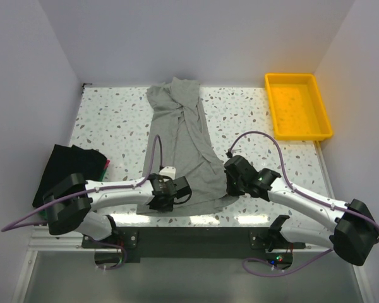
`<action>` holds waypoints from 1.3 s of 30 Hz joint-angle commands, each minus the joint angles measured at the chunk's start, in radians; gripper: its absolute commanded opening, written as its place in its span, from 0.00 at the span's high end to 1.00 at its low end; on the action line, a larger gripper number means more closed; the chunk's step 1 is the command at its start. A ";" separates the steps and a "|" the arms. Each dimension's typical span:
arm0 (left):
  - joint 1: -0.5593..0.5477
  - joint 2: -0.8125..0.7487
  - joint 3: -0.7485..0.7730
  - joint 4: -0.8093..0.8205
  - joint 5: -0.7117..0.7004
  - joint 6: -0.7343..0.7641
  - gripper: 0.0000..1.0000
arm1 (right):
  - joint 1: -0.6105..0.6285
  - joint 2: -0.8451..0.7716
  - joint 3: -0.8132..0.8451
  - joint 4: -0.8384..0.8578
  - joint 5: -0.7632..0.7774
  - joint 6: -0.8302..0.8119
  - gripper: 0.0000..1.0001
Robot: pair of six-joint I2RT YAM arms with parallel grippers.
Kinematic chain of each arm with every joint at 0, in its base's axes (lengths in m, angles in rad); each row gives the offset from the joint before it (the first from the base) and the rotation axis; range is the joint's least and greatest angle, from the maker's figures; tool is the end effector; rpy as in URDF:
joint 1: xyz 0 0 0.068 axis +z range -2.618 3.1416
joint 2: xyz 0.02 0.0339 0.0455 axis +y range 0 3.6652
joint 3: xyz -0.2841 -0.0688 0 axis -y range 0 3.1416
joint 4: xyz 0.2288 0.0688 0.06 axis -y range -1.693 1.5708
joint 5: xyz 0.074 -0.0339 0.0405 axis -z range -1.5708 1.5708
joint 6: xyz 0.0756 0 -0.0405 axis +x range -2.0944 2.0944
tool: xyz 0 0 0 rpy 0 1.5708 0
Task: Fold and stack the t-shirts
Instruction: Flatten the tshirt out
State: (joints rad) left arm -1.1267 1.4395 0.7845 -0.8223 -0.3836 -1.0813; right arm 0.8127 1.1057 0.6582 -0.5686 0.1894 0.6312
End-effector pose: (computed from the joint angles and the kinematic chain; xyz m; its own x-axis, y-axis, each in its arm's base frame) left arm 0.1176 -0.1813 0.1599 -0.9269 0.0432 -0.3728 0.0091 0.9956 0.0928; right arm 0.1498 0.1375 0.1965 -0.8525 -0.0574 -0.5196 -0.1758 0.9675 0.1816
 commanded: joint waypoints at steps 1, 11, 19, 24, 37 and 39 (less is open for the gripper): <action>-0.008 -0.008 0.002 0.018 -0.031 -0.017 0.58 | 0.005 -0.014 0.004 0.024 -0.007 -0.008 1.00; -0.015 -0.013 -0.021 0.028 -0.032 -0.029 0.79 | 0.005 -0.018 0.004 0.019 -0.008 -0.008 1.00; -0.016 -0.108 0.019 -0.052 -0.055 -0.031 1.00 | 0.005 -0.046 0.018 -0.010 -0.005 -0.016 1.00; -0.010 -0.187 0.062 -0.124 -0.095 -0.051 1.00 | 0.003 -0.070 0.035 -0.037 0.005 -0.022 1.00; 0.254 -0.467 0.471 -0.308 -0.225 0.119 1.00 | -0.170 -0.178 0.447 -0.272 -0.007 -0.140 1.00; 0.266 -0.450 0.636 -0.328 -0.282 0.138 1.00 | -0.202 -0.141 0.539 -0.287 0.012 -0.157 1.00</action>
State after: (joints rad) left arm -0.8822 0.9939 1.2102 -1.0958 -0.5488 -1.0153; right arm 0.6441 0.9459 1.0382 -0.7986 0.1684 0.5316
